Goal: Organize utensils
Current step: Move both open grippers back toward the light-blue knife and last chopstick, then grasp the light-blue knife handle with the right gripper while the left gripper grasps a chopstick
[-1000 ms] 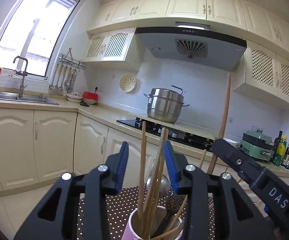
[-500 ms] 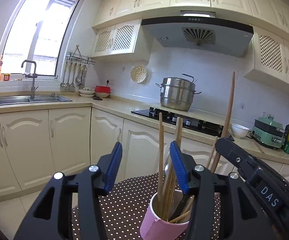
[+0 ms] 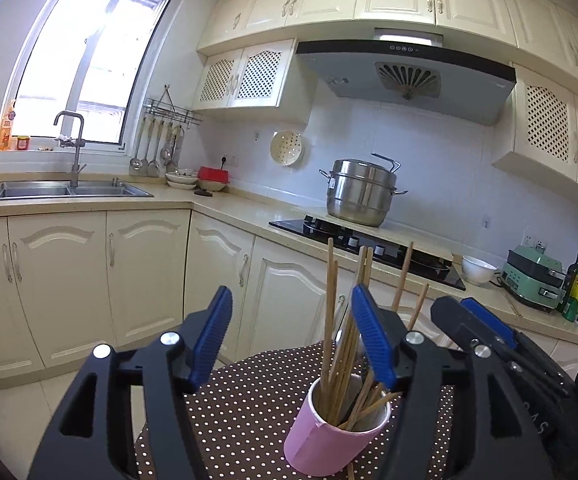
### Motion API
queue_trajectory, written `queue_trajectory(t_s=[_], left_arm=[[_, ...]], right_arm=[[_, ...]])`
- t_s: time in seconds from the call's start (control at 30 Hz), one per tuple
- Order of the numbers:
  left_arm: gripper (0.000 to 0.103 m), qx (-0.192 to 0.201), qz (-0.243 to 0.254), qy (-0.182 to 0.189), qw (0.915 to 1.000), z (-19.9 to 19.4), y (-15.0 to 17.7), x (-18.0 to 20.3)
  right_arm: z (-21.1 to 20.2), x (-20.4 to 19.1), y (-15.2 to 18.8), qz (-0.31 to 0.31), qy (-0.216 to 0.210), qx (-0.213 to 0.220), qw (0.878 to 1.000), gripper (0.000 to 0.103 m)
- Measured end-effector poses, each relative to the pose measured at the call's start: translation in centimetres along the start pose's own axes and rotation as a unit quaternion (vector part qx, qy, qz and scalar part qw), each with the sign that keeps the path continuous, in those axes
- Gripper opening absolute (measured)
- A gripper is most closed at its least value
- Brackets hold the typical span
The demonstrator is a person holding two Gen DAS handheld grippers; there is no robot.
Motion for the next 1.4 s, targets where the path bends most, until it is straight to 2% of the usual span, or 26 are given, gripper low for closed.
queue_trajectory(t_s=[0.27,0.4,0.57,0.7,0.9,0.93,0.97,1.0,1.17,1.33,1.4], left_arm=[[0.063,0.011,0.008,0.003,0.9999,-3.1,-0.9,0.6],[0.064,-0.005,0.013,0.008,0.9999,-4.2,-0.6,1.1],[0.064,-0.074,0.024,0.023,0.9967,-4.3,1.6,1.9],[0.064,-0.144,0.033,0.026,0.9887,-4.1,4.9,2.2],[0.064,-0.232,0.033,0.014,0.9721,-3.9,10.0,1.2],[0.064,-0.241,0.034,0.010,0.9699,-4.0,10.7,0.9],[0.064,-0.247,0.034,0.005,0.9683,-4.0,11.2,0.7],[0.064,-0.254,0.033,0.002,0.9666,-4.1,11.7,0.3],[0.064,-0.274,0.027,-0.008,0.9613,-4.7,13.1,-0.7],[0.064,-0.285,0.030,-0.010,0.9580,-5.0,13.8,-1.1],[0.064,-0.289,0.033,-0.010,0.9568,-4.9,13.9,-1.0]], right_arm=[[-2.6,-0.8,-1.2,-0.013,0.006,0.010,1.000,0.057],[-4.2,-0.7,-1.1,-0.018,0.014,0.005,1.000,0.059],[-5.5,0.1,0.5,-0.021,0.032,-0.030,0.999,0.063],[-5.9,1.1,3.0,-0.019,0.051,-0.081,0.995,0.065],[-5.8,1.9,8.6,-0.023,0.069,-0.194,0.978,0.067],[-5.8,1.9,8.6,-0.023,0.069,-0.194,0.978,0.067],[-5.6,1.8,10.9,-0.030,0.072,-0.242,0.967,0.067],[-5.6,1.8,10.9,-0.030,0.072,-0.242,0.967,0.067],[-5.3,0.5,15.7,-0.056,0.055,-0.331,0.940,0.067],[-5.2,-0.8,18.2,-0.080,0.048,-0.376,0.922,0.067],[-5.1,-1.1,18.7,-0.078,0.044,-0.385,0.919,0.067]])
Point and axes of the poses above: each gripper's, at about its wrist camera, not at the fingertips, and z roughly the way its jaws point, x to its right, y to its underside, the point moved 4 cm from there along z, roughly the way its jaws point, and after that the axes turned 1 degree about x, right-handed, at the moved point
